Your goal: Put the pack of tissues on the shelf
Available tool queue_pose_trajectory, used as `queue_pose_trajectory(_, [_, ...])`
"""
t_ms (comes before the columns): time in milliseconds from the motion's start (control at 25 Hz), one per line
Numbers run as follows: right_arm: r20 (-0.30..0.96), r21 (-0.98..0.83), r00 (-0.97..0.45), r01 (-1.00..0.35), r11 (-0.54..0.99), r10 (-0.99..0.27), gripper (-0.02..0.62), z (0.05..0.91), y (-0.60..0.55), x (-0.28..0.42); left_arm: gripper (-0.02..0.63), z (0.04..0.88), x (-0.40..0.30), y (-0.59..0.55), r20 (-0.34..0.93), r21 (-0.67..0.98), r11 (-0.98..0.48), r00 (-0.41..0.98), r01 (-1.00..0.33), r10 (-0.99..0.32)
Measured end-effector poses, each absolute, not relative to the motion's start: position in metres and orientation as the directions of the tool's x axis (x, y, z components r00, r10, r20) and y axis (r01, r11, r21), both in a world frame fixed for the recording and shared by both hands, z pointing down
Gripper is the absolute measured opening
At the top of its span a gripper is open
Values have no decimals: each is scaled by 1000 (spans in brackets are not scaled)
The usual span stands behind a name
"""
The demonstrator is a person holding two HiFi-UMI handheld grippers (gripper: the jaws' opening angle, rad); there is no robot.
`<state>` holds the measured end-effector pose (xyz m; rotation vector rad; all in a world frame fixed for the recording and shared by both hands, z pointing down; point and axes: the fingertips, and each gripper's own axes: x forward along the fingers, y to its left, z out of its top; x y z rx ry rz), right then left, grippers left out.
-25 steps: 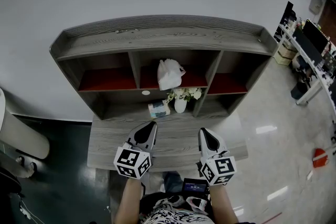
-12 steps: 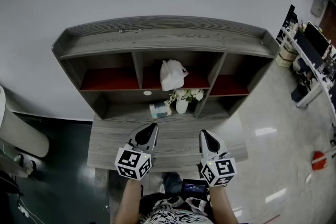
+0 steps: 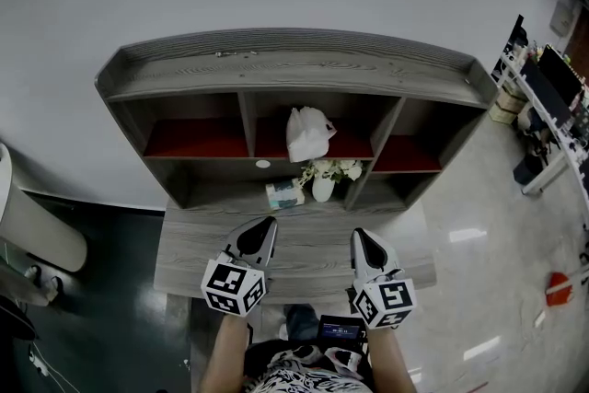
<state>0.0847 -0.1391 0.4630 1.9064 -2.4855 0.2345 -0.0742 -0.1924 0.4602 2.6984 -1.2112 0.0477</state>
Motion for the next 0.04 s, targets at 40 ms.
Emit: queue_pose_trajectory(40, [91,-119,-263,-961,252,-960,2,463,-140,85,12,460,-74,-193,104,153,-651,667,-744,-738])
